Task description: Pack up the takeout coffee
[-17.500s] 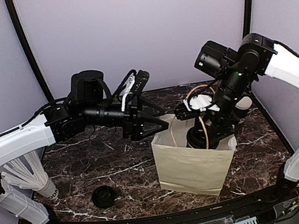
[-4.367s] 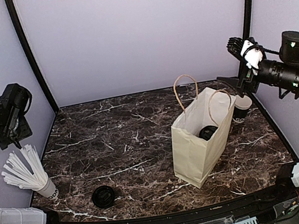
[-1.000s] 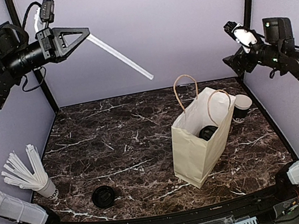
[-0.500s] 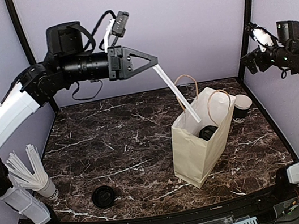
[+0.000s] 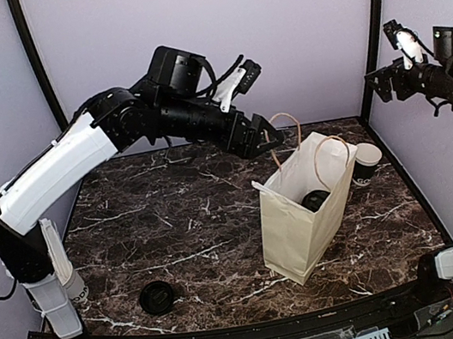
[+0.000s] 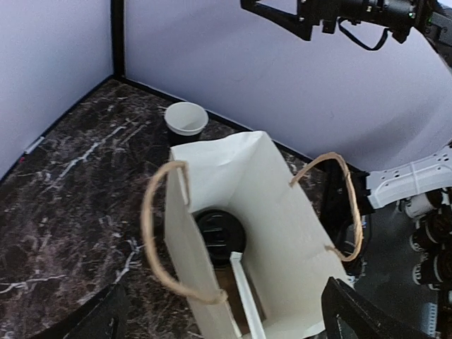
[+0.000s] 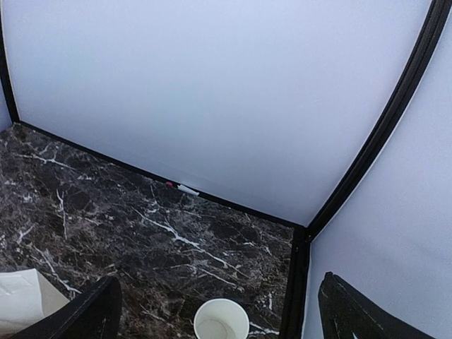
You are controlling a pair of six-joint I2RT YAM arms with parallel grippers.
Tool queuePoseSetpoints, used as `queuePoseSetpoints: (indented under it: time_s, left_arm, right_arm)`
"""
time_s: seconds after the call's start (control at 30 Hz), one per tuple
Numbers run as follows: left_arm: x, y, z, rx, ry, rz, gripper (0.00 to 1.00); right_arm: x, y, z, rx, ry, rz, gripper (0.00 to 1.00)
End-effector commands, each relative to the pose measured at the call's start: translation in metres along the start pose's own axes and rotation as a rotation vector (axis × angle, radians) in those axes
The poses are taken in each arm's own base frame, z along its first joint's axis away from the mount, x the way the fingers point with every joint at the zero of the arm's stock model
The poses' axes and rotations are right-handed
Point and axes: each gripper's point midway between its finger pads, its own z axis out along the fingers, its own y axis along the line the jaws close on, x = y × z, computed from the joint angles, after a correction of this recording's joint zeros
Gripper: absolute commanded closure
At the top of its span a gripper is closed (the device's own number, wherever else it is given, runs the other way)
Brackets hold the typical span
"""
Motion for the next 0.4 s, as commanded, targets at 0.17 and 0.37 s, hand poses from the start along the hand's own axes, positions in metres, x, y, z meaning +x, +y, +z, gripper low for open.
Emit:
queuePoseSetpoints:
  time_s: [0.17, 0.37]
  left_arm:
    - [0.004, 0.086, -0.164, -0.709, -0.124, 0.195, 0.01]
    - [0.049, 0.145, -0.232, -0.916, -0.232, 0.076, 0.01]
  right_arm:
    - [-0.002, -0.04, -0.035, 0.219, -0.108, 0.279, 0.01]
    - [0.008, -0.031, -0.038, 0.154, -0.144, 0.312, 0.01]
